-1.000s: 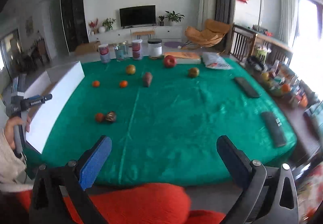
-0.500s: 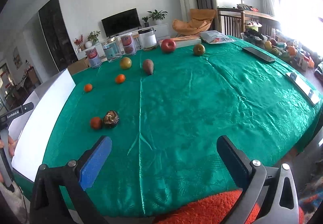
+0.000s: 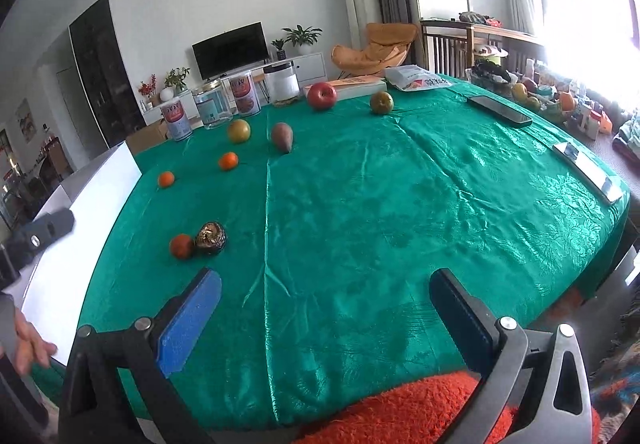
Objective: Organize fruits
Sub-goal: 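Move both tools back over the table toward the remaining fruits, then grasp the orange with the left tool while the right tool grasps another sweet potato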
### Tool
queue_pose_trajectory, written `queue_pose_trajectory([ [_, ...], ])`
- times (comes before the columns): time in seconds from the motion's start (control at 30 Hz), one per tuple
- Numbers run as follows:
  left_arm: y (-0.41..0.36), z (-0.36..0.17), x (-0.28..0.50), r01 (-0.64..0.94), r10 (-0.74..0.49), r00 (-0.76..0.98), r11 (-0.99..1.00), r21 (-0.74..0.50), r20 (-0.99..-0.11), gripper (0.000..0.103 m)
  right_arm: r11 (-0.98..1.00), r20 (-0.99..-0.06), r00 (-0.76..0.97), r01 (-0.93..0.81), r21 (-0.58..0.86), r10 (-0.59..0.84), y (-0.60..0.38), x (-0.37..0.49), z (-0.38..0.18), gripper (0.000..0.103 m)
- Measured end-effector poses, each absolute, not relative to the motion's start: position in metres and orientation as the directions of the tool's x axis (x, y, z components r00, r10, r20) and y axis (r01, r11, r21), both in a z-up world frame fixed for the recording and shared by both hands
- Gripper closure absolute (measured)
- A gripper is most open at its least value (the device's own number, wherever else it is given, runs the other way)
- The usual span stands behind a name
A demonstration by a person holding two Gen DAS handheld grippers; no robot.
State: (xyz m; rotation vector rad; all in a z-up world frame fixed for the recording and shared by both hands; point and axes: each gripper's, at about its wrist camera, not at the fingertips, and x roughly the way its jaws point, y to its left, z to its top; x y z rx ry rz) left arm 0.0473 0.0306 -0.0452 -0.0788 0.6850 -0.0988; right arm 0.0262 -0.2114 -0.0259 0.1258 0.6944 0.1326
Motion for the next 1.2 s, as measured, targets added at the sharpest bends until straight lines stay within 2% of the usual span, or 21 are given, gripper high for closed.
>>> queue_pose_trajectory([
  [0.1, 0.022, -0.073, 0.062, 0.044, -0.090, 0.728, 0.995, -0.084, -0.679, 0.001, 0.984, -0.633, 0.757, -0.076, 0.159, 0.161, -0.211, 0.027, -0.027, 0.000],
  [0.3, 0.024, -0.103, 0.076, 0.001, -0.035, 0.728, 0.999, -0.050, -0.685, 0.001, 0.983, -0.641, 0.749, -0.075, 0.168, 0.167, -0.213, 0.029, -0.027, 0.000],
  [0.8, 0.024, -0.126, 0.088, 0.043, -0.059, 0.689, 0.998, -0.040, -0.722, 0.001, 0.977, -0.627, 0.757, -0.072, 0.200, 0.184, -0.219, 0.028, -0.027, 0.000],
  [0.9, 0.028, -0.128, 0.093, 0.047, -0.088, 0.660, 0.996, -0.076, -0.746, 0.001, 0.975, -0.621, 0.760, -0.070, 0.213, 0.190, -0.221, 0.027, -0.027, 0.000],
  [1.1, 0.048, -0.131, 0.100, 0.031, -0.201, 0.598, 0.973, -0.228, -0.776, 0.001, 0.971, -0.616, 0.762, -0.075, 0.225, 0.201, -0.222, 0.026, -0.027, 0.000],
  [1.2, 0.051, -0.131, 0.108, 0.009, -0.205, 0.596, 0.969, -0.248, -0.776, 0.002, 0.971, -0.617, 0.760, -0.076, 0.225, 0.203, -0.222, 0.027, -0.027, 0.000],
])
